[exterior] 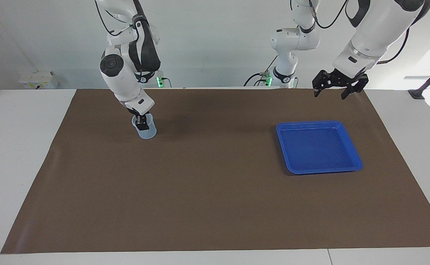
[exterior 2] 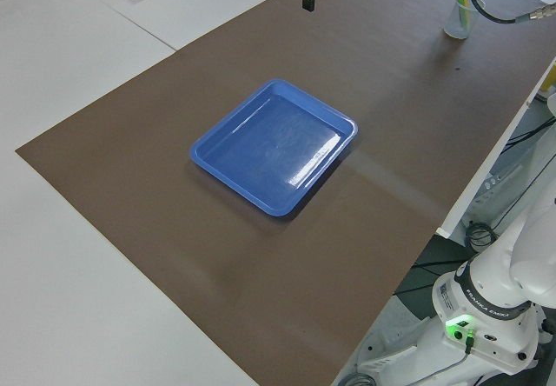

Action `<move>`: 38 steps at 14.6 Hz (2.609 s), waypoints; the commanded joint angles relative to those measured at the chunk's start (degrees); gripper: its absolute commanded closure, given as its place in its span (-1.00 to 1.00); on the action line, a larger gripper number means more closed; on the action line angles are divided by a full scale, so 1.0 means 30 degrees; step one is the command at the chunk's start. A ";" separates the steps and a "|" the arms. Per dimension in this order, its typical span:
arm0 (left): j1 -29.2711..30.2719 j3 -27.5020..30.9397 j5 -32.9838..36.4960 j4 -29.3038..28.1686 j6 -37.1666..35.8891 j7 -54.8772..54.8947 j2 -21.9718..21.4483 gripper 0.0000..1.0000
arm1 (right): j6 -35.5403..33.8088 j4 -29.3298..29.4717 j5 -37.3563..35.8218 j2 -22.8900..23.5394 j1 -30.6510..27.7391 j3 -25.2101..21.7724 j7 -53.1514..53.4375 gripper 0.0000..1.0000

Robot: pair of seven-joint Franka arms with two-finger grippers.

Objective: Right arm passes pens to left for tray arrangement
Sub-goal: 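Grasp the green pen in the cup with the right gripper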

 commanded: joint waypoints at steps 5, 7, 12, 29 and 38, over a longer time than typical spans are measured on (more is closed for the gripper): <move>-0.0099 0.0190 0.0258 -0.0799 0.0379 0.0137 -0.0674 -1.00 | 0.0861 -0.1362 -0.0014 -0.0873 -0.0291 0.0076 -0.0678 -0.32; -0.0099 0.0190 0.0258 -0.0799 0.0379 0.0108 -0.0674 -1.00 | 0.0803 -0.1392 -0.0014 -0.0873 -0.0349 0.0047 -0.0678 -0.32; -0.0099 0.0190 0.0258 -0.0799 0.0379 0.0137 -0.0674 -1.00 | 0.0861 -0.1363 -0.0073 -0.0873 -0.0350 0.0047 -0.0649 -0.32; -0.0099 0.0190 0.0258 -0.0799 0.0379 0.0136 -0.0674 -1.00 | -0.0188 -0.0429 -0.0161 -0.0814 -0.0670 0.0047 0.0608 0.91; 0.0017 0.0248 0.0258 -0.0829 0.0027 0.0108 -0.0761 -1.00 | -0.5789 0.5487 0.2059 -0.1401 -0.0672 -0.0012 1.0787 1.00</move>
